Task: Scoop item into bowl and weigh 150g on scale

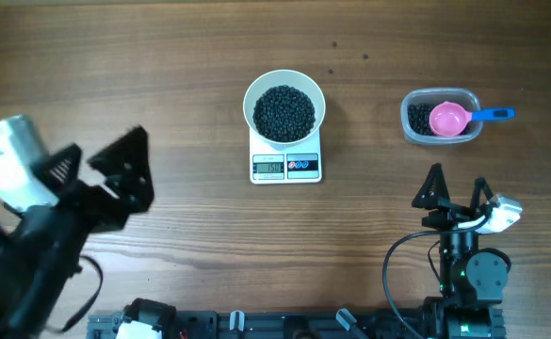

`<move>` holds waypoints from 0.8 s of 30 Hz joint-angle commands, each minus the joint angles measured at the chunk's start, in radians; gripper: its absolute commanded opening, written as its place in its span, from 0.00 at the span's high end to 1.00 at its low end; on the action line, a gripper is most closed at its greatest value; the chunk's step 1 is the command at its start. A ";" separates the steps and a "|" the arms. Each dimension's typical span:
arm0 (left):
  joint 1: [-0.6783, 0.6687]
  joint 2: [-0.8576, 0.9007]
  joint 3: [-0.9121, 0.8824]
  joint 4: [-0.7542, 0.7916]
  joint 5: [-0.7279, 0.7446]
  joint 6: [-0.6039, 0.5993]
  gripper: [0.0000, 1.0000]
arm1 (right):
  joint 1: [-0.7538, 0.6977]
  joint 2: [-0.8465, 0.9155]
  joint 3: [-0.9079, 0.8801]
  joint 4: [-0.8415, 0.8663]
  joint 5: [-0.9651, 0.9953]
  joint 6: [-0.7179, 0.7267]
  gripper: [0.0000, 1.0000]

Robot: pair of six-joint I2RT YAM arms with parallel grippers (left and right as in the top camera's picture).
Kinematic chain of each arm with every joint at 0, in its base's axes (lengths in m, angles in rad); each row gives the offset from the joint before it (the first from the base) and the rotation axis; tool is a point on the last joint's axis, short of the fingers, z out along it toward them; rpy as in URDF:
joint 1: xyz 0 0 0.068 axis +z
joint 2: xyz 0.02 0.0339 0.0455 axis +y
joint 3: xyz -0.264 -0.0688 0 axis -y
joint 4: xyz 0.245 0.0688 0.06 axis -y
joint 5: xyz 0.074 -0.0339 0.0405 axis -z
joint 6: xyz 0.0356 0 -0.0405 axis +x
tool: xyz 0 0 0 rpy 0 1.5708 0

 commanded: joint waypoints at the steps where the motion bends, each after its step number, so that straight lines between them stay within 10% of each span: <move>1: 0.071 -0.110 -0.294 0.165 -0.056 -0.002 0.00 | 0.007 -0.006 0.000 0.003 -0.008 0.006 0.00; 12: 0.119 -0.503 -1.374 1.254 -0.050 -0.003 0.00 | 0.007 -0.006 0.000 0.003 -0.008 0.006 0.00; 24: 0.109 -0.856 -1.527 1.229 -0.052 -0.002 0.00 | 0.007 -0.006 0.000 0.003 -0.008 0.006 0.00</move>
